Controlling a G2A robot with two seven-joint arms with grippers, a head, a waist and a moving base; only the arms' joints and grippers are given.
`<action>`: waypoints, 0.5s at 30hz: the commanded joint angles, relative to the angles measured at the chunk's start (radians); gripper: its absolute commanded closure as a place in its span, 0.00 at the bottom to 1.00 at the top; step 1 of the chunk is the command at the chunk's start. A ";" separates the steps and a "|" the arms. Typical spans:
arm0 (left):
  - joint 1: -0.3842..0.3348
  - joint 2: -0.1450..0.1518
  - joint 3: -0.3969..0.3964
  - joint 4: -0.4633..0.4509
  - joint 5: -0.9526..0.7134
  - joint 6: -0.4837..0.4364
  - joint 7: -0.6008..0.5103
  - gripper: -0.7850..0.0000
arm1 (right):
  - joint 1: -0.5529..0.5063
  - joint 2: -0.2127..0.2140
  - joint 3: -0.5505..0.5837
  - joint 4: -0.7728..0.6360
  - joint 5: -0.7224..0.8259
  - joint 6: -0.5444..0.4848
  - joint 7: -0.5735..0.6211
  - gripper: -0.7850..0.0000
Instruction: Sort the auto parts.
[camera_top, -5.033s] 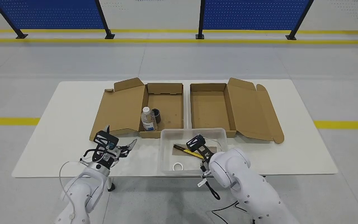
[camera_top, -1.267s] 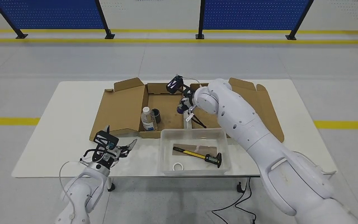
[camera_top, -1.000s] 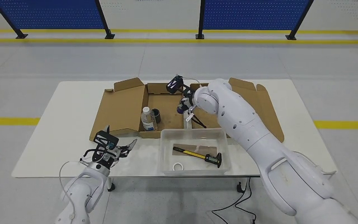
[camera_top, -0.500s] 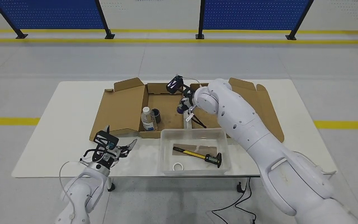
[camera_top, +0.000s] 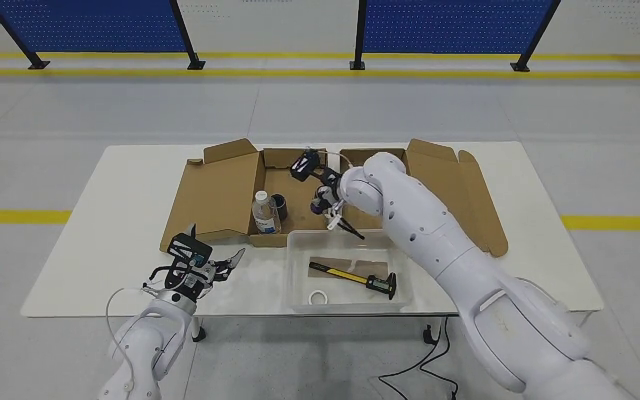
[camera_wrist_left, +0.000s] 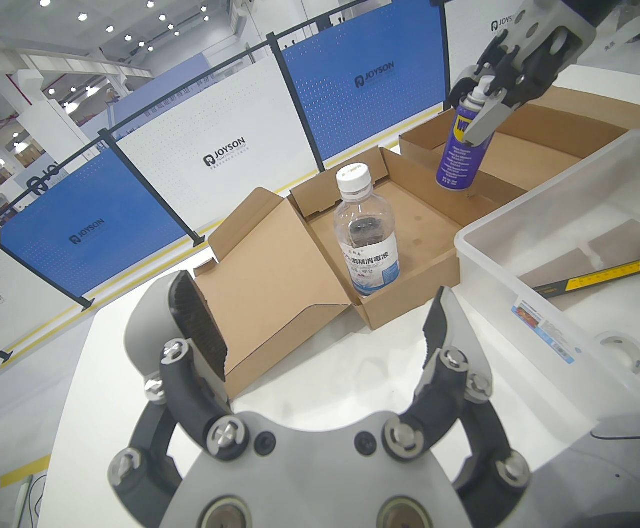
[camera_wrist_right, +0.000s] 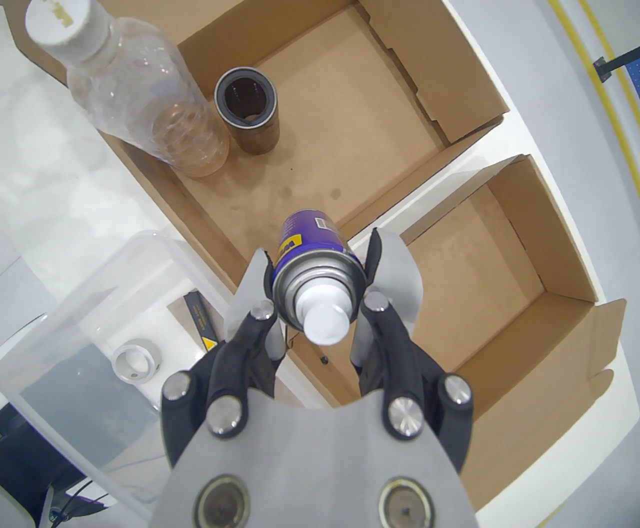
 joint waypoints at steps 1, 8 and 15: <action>0.000 0.000 0.000 0.000 0.000 0.000 0.000 0.00 | -0.005 -0.010 -0.014 0.013 0.000 -0.003 -0.006 1.00; 0.000 0.000 0.000 0.000 0.000 0.000 0.000 0.00 | -0.004 -0.054 -0.056 0.101 0.002 -0.011 -0.053 1.00; 0.000 0.000 0.000 0.000 0.000 0.000 0.000 0.00 | 0.019 -0.093 -0.073 0.200 0.015 -0.038 -0.098 1.00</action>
